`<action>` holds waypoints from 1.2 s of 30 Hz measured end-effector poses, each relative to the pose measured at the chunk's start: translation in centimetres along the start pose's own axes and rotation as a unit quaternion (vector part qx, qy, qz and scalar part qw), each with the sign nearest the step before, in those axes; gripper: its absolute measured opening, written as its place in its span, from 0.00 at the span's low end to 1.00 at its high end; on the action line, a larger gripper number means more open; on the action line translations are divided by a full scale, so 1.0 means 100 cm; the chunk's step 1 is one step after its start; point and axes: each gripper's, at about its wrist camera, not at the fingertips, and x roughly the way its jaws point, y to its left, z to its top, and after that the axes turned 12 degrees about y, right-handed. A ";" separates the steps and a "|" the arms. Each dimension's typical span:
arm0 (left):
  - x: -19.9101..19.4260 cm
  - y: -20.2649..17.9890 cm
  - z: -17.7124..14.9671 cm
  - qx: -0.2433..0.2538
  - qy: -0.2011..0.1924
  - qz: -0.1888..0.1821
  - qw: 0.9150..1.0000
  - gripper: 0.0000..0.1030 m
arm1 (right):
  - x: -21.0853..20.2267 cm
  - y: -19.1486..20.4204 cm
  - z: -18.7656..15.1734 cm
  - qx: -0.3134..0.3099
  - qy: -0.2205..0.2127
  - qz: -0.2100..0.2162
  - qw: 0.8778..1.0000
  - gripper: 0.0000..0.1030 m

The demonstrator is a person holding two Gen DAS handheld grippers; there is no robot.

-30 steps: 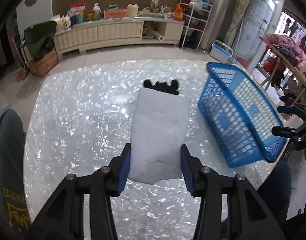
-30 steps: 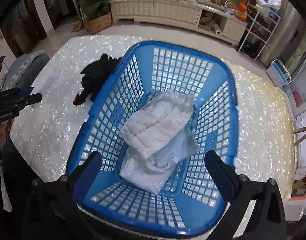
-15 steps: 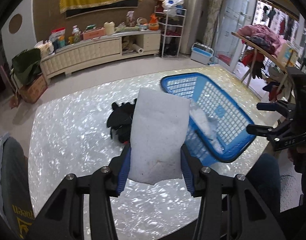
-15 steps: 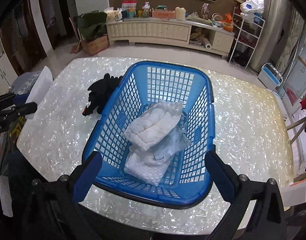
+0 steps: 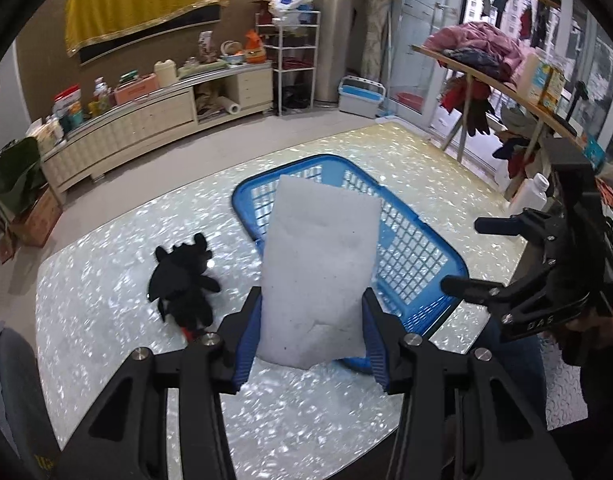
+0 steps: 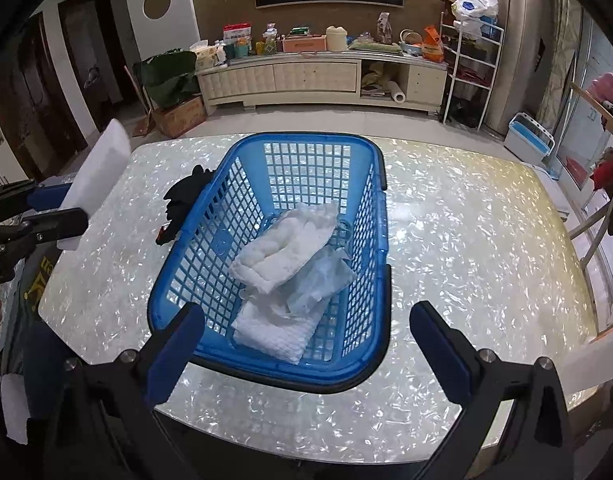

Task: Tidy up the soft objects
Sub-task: 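Open the right gripper while left gripper carries the foam block toward the basket, then lower the foam block into the basket and open the left gripper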

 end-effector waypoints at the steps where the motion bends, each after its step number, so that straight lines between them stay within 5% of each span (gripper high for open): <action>1: 0.003 -0.004 0.004 0.005 0.001 -0.001 1.000 0.43 | 0.000 -0.003 -0.001 0.002 -0.001 0.000 1.000 1.00; 25: 0.121 -0.045 0.062 0.111 0.088 -0.025 0.990 0.44 | 0.050 -0.055 0.003 0.060 0.023 0.009 0.998 1.00; 36: 0.156 -0.045 0.071 0.147 0.119 0.002 0.982 0.47 | 0.056 -0.060 0.005 0.067 0.030 0.022 0.997 1.00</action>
